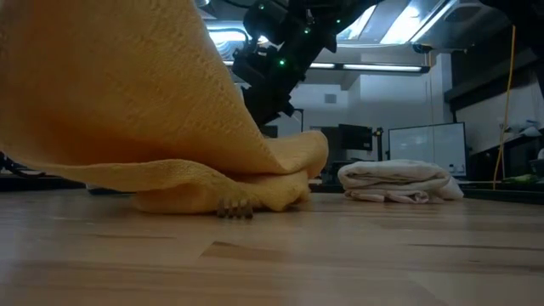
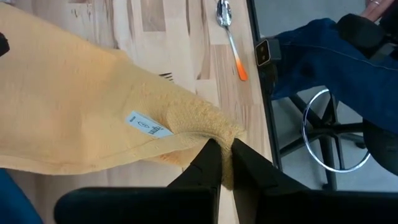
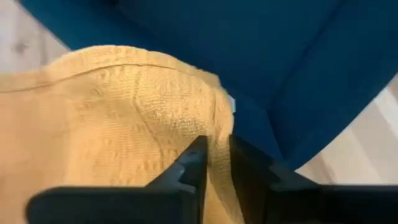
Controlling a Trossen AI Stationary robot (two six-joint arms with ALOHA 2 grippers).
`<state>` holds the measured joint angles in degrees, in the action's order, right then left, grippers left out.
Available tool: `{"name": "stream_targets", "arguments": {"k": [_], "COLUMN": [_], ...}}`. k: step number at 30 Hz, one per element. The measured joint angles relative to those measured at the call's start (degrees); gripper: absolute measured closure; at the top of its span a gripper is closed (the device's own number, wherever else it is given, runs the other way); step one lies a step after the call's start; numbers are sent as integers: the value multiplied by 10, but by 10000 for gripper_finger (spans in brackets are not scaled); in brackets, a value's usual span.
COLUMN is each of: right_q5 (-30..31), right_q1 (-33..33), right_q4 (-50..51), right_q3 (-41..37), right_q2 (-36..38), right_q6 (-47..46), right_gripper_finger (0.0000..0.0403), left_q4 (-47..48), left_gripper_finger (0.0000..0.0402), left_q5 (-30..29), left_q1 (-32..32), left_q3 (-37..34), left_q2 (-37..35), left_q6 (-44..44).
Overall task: Fold towel
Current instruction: Fold the yellow towel
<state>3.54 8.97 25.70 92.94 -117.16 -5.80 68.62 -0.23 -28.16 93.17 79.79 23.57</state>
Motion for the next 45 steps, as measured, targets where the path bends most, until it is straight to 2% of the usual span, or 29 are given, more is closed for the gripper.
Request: {"name": "stream_targets", "arguments": {"k": [7,22,34,39,45], "right_q5": [-48,-62,-55,-51,-51], "right_q1": [0,0,0,0,0], "right_q4": [1,0,24,100,295], "right_q3": [0,4,125,195,273], "right_q2": [0,2,2,2,3], "right_q6": [0,-4,8,19,41], "right_gripper_finger": [396,400,401,402,402], "left_q4": [0,0,0,18,81], "left_gripper_finger": [396,393,393,396,395], "left_q5": [0,0,0,0,-14], "left_q1": [0,0,0,0,0], "left_q3": [0,0,0,0,0], "left_q2": [0,0,0,0,0], "left_q6": [-9,-11,-15,-7,36]}}
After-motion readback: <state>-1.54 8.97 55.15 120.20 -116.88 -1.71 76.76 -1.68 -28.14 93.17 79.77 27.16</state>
